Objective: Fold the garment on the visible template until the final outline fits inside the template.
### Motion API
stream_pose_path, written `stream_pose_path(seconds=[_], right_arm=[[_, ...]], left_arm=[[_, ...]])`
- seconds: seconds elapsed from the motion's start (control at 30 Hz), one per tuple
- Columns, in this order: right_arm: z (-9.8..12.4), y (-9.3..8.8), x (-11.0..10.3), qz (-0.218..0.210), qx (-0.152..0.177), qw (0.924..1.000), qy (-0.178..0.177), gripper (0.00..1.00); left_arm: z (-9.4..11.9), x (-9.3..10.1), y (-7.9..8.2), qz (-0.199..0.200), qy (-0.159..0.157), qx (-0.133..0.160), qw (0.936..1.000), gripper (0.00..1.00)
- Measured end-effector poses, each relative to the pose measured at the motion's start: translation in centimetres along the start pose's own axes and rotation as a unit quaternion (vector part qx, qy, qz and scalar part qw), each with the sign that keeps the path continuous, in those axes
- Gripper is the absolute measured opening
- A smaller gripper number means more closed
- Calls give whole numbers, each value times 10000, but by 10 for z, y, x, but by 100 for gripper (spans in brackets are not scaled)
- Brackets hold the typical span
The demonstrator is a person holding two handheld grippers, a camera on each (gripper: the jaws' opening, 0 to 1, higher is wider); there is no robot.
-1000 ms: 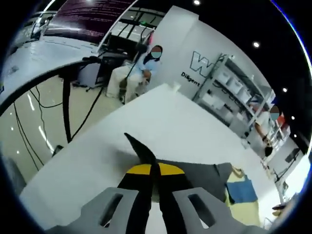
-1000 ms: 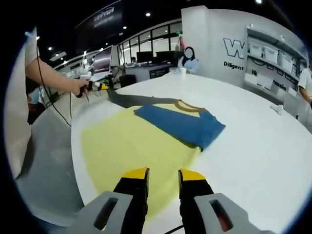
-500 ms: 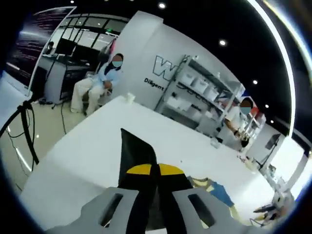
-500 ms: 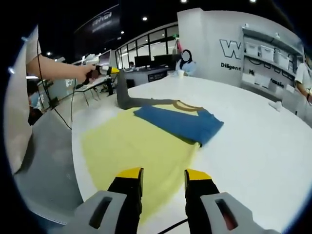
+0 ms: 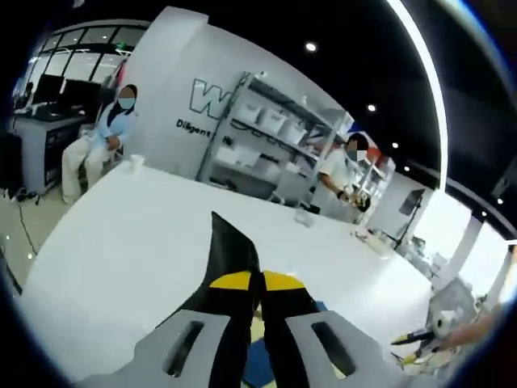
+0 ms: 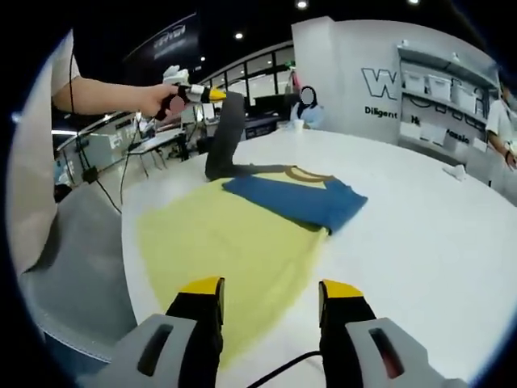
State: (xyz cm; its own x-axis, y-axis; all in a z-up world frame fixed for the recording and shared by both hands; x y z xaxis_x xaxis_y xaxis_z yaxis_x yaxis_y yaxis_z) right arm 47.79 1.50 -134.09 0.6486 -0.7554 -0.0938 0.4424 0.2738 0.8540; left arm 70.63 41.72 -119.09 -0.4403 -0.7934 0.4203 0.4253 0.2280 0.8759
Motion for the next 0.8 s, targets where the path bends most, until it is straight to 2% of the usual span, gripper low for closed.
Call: stream_pose_path(seconds=[0.2,0.37,0.6,0.8], right_arm=[[2,-6,3,-69,32,10000,-38,46],[4,-12,5,-121,63,9999,-43,47],[6,-16,7,-191,101,9997,-63,48],[7,-18,10,-234,113,9996,-76,49]], left_arm=[[-30,34,-6,-199,-375,-234,9988,1],[-55,63,-16,-356,-687,-466,9959,1],[-90,103,-34,-509,-1135,-772,9892,1],[-115,132,-53,-610,-1552,-1086,9800,1]])
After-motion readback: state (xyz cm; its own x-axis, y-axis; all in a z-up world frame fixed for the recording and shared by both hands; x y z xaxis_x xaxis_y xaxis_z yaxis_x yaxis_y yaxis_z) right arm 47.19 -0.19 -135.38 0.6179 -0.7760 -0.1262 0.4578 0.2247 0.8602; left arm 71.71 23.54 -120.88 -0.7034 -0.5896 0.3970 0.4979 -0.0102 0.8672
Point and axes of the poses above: the point that each gripper's makers call its tool centre point, and the gripper's own axes: z roughly backward along the fingers, x roughly to its right, y roughly out of its top, the point moved 7 cm from there along z, roughly backward along the fingers, and after that the axes turned 1 degree about x, right-handed, at the moved point
